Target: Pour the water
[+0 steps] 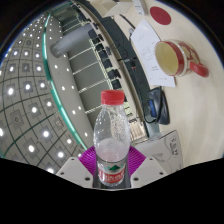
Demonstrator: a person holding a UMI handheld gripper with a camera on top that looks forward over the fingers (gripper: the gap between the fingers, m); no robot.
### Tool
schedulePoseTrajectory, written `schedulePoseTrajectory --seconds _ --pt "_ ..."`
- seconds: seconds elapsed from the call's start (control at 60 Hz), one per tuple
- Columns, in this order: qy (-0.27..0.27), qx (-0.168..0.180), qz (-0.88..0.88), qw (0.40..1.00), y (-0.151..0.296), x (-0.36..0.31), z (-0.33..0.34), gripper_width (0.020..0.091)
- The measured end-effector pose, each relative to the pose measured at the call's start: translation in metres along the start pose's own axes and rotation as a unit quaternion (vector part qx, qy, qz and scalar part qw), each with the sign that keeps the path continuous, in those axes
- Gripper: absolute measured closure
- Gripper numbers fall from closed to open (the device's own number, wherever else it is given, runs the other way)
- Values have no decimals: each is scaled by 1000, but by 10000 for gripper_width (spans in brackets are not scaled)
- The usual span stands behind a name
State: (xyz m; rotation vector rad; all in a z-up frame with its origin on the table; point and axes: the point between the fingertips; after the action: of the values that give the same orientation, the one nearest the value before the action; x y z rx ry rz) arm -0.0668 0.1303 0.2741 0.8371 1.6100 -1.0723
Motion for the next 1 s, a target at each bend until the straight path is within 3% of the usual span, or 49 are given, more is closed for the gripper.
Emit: schedulePoseTrajectory --seconds 0.167,0.233,0.417,0.617,0.883,1.0 --pt "6 44 -124 991 56 28 -4 731" --pt "-1 46 -131 990 64 41 -9 733" --pt "-27 23 -111 993 61 50 -8 734" --pt "-54 -16 155 986 60 8 -9 732" --pt "-93 21 572 815 140 -79 16 732" --pt "-132 35 683 717 192 -71 27 732"
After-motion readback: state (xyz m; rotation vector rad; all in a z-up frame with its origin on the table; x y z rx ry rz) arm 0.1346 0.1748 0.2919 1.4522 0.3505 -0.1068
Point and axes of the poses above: the point between the fingertips, and its own axes, seen from behind it with the camera up: x to the right, y up, z backward, against the way the camera looks, and after that the axes turned 7 degrees about z, right-handed
